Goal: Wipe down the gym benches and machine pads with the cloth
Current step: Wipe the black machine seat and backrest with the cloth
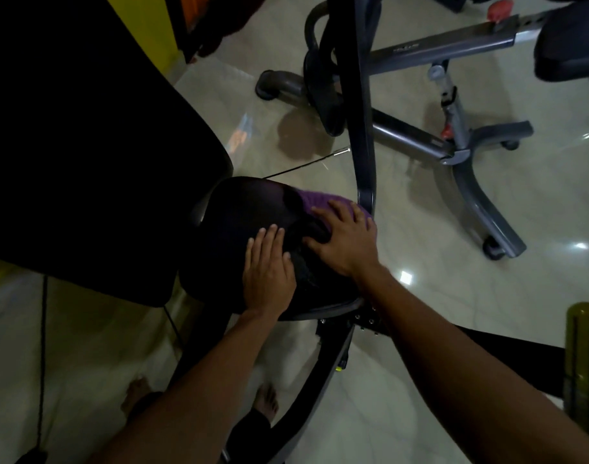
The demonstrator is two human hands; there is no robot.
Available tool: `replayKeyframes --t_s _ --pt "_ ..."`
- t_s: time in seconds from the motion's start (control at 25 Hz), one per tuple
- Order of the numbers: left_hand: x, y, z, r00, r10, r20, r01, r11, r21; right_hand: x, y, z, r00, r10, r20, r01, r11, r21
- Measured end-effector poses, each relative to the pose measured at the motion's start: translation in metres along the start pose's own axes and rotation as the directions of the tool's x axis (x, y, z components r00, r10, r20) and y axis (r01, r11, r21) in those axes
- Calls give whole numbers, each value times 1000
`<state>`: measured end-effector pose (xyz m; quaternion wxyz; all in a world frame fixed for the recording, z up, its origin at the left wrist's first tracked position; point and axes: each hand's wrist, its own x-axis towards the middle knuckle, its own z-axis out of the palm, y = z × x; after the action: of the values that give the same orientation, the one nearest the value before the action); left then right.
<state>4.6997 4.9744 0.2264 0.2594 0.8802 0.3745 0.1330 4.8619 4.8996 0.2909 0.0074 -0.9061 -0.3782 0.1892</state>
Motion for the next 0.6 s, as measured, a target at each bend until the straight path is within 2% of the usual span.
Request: replayKeyframes --t_s 0.08,0.12,0.24,0.32,0.36,0.48,0.6 --pt "-2 2 4 1000 2 9 -2 999 32 20 -13 -5 995 99 31 -101 992 78" --pt "-2 1 5 1000 -1 7 1 999 50 19 -14 -2 996 81 32 -83 994 73" --pt "-1 -1 4 1000 0 11 0 998 68 -31 3 11 990 -137 -39 136 990 -27" --pt "-1 1 4 1000 -2 5 2 997 74 -64 24 19 974 -217 -67 215 976 -38" --pt "-1 3 4 1000 -7 2 7 998 64 -70 33 18 979 -190 -74 191 982 -5" --pt "-1 3 6 1000 -6 -9 7 999 51 -41 34 4 999 28 -39 -23 994 109" --pt "-1 1 9 999 8 -36 -6 999 50 15 15 -9 997 74 15 -75 995 66"
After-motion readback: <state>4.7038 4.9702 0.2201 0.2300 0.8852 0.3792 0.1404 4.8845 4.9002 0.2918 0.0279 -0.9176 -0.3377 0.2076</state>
